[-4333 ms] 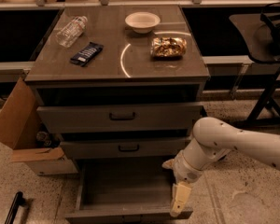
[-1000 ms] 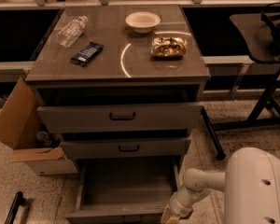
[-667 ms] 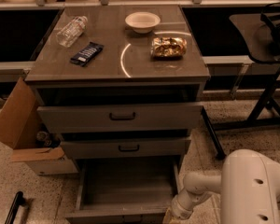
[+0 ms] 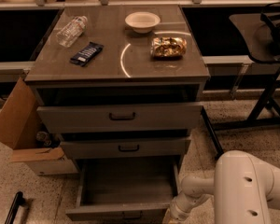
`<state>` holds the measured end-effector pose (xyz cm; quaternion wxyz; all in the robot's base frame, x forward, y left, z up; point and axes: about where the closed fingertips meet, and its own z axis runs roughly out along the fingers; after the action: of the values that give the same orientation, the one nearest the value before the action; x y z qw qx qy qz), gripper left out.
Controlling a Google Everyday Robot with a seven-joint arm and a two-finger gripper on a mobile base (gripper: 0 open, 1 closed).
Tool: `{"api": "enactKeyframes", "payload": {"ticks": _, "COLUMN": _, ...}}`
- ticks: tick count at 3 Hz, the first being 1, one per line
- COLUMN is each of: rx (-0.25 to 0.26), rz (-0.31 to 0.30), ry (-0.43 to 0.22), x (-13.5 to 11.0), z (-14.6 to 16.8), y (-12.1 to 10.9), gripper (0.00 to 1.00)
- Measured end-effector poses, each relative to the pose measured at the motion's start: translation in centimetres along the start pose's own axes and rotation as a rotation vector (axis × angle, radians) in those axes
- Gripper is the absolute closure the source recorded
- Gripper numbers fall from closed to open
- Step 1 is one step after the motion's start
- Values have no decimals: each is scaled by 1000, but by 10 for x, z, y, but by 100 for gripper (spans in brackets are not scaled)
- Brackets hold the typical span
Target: Close bottom drawer
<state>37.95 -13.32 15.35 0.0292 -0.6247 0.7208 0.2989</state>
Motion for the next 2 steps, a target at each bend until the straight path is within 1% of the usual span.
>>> {"api": "enactKeyframes", "payload": {"ticks": 1, "rx": 8, "rz": 0, "ry": -6, "x": 1, "z": 0, "y": -3, "gripper": 100}}
{"api": "enactKeyframes", "payload": {"ticks": 2, "rx": 47, "rz": -1, "ry": -38, "x": 2, "z": -4, "y": -17, "gripper": 100}}
